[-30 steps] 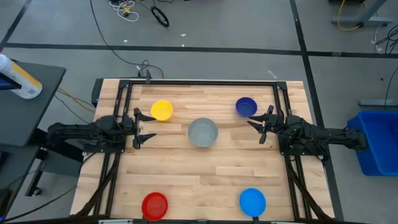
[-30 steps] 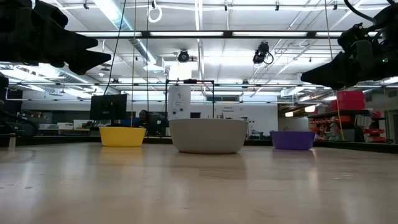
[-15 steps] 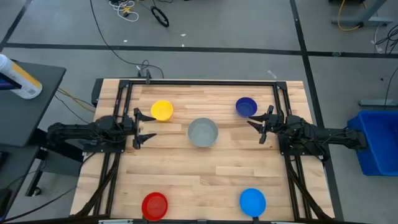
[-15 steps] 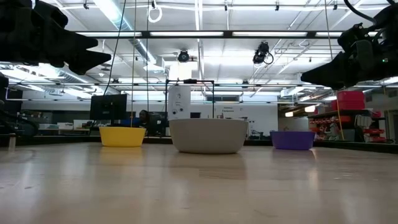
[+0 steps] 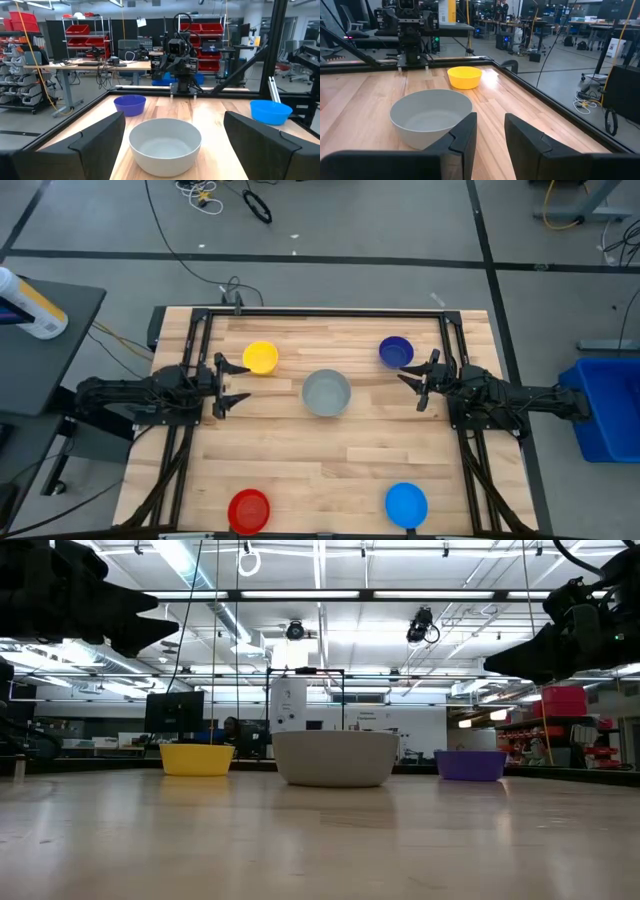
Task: Nest bowls inside each other
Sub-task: Stack the dark blue bowl in the gray bowl
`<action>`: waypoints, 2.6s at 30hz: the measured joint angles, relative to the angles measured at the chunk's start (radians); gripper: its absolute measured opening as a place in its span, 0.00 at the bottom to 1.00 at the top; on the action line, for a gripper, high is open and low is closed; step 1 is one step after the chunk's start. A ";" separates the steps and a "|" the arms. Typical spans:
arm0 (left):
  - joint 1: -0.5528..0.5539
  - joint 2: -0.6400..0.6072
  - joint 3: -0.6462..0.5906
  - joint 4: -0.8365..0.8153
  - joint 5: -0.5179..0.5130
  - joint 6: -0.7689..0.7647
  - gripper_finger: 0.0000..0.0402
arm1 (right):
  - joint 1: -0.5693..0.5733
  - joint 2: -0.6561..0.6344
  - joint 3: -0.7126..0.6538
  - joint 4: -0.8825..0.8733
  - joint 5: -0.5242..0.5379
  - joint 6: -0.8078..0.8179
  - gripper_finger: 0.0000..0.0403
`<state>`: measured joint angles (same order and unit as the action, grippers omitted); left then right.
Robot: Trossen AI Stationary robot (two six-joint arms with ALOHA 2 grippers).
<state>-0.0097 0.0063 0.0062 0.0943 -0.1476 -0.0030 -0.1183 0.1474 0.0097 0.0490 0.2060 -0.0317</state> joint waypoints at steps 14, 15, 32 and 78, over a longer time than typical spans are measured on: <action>0.000 0.000 0.000 0.028 -0.242 -0.125 0.87 | 0.000 0.000 0.000 0.045 0.078 0.185 0.26; 0.000 0.000 0.000 0.026 -0.283 -0.145 0.87 | 0.000 0.000 0.000 0.045 0.081 0.185 0.26; 0.000 0.000 0.000 -0.012 -0.307 -0.194 0.87 | -0.054 0.234 0.186 -0.381 0.022 0.313 0.38; 0.000 0.187 0.000 0.080 -0.167 -0.141 0.87 | -0.337 1.347 0.757 -0.588 -0.078 0.075 0.01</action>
<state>-0.0097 0.1928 0.0063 0.1742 -0.3141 -0.1444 -0.4549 1.4940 0.7666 -0.5387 0.1279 0.0434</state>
